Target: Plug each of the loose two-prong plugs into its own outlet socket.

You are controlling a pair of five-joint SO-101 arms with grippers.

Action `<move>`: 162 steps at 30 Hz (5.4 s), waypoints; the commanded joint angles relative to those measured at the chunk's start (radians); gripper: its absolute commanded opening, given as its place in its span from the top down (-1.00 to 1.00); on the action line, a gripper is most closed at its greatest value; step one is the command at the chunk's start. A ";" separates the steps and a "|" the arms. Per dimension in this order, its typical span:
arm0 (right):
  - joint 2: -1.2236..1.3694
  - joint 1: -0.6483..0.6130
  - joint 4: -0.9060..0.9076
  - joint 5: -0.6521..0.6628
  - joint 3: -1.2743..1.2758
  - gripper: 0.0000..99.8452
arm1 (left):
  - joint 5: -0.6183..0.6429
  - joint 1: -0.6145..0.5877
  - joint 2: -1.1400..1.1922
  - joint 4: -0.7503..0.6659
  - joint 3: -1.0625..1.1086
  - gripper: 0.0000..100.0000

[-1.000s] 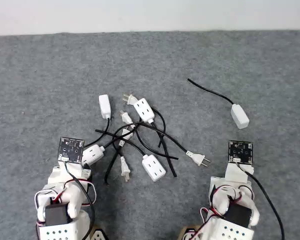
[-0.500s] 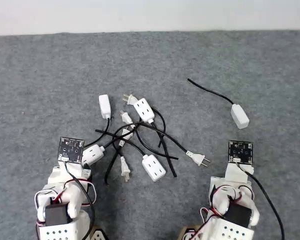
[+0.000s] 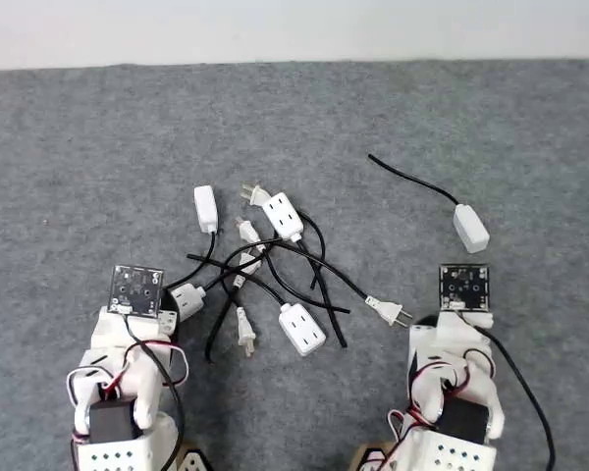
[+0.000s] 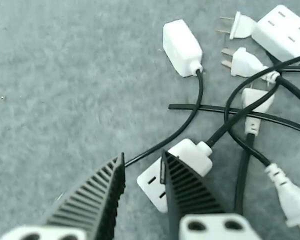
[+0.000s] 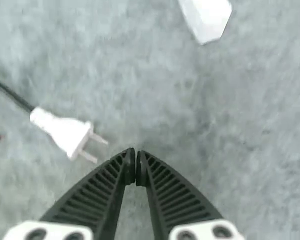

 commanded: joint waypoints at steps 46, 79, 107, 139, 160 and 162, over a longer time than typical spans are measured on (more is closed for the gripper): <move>0.774 0.018 -0.219 -0.043 -0.328 0.78 | -0.559 0.040 1.171 -0.118 -0.562 0.59; 0.774 0.019 -0.211 -0.044 -0.328 0.78 | -0.559 0.068 1.692 -0.072 -0.868 0.59; 0.776 0.013 -0.285 -0.043 -0.290 0.79 | 0.572 0.279 1.685 0.126 -0.926 0.98; 0.774 -0.015 -0.266 -0.040 -0.305 0.78 | 0.284 0.244 1.192 0.009 -0.596 0.61; 0.785 -0.151 -0.051 0.077 -0.554 0.90 | 0.273 -0.048 1.048 -0.055 -0.567 0.61; 0.785 -0.249 -0.019 0.210 -0.557 0.86 | 0.273 -0.064 1.049 -0.069 -0.567 0.60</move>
